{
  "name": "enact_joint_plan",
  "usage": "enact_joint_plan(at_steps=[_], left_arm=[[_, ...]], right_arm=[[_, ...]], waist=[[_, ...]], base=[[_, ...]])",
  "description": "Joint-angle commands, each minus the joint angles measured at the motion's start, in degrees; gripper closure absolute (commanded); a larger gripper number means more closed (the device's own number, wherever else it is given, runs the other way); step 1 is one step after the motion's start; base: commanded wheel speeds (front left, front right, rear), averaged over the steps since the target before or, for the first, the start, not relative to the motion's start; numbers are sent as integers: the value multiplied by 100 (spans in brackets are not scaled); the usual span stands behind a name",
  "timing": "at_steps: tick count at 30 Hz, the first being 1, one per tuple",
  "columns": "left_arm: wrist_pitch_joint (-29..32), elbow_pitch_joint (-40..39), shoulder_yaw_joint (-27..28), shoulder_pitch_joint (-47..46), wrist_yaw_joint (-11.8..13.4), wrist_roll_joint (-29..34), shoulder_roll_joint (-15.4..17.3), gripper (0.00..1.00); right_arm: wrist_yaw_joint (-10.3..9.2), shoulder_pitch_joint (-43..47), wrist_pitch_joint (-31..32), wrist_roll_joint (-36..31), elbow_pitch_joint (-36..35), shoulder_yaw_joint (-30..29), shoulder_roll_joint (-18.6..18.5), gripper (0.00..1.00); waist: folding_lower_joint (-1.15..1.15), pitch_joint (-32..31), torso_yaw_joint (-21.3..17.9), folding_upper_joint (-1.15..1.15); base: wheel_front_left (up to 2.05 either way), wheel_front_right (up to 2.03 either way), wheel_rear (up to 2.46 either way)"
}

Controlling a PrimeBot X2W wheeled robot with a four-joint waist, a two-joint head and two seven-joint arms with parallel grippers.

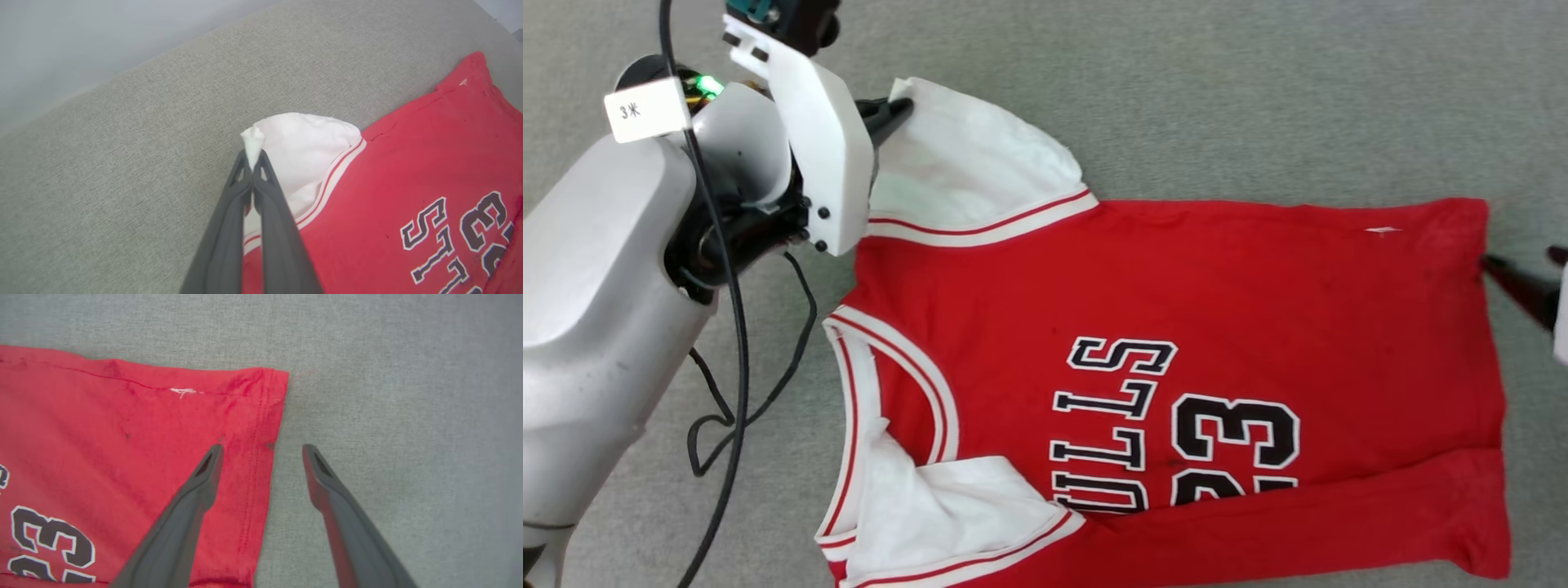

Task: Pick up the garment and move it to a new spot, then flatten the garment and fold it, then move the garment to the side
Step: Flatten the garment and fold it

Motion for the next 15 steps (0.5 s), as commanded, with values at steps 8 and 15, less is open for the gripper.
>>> enact_joint_plan(at_steps=[8, 15], left_arm=[[65, -1072, -5, 270, 286, 71, 192, 100], [3, -1639, -3, 395, 428, 121, 262, 100]], right_arm=[[-5, -741, -45, -369, 954, 129, -223, 0], [-4, -860, -252, -413, 1586, 477, -232, 0]], waist=[[0, 335, 441, 0], [0, 484, 640, 0]], base=[[0, 0, 0], [0, 0, 0]])
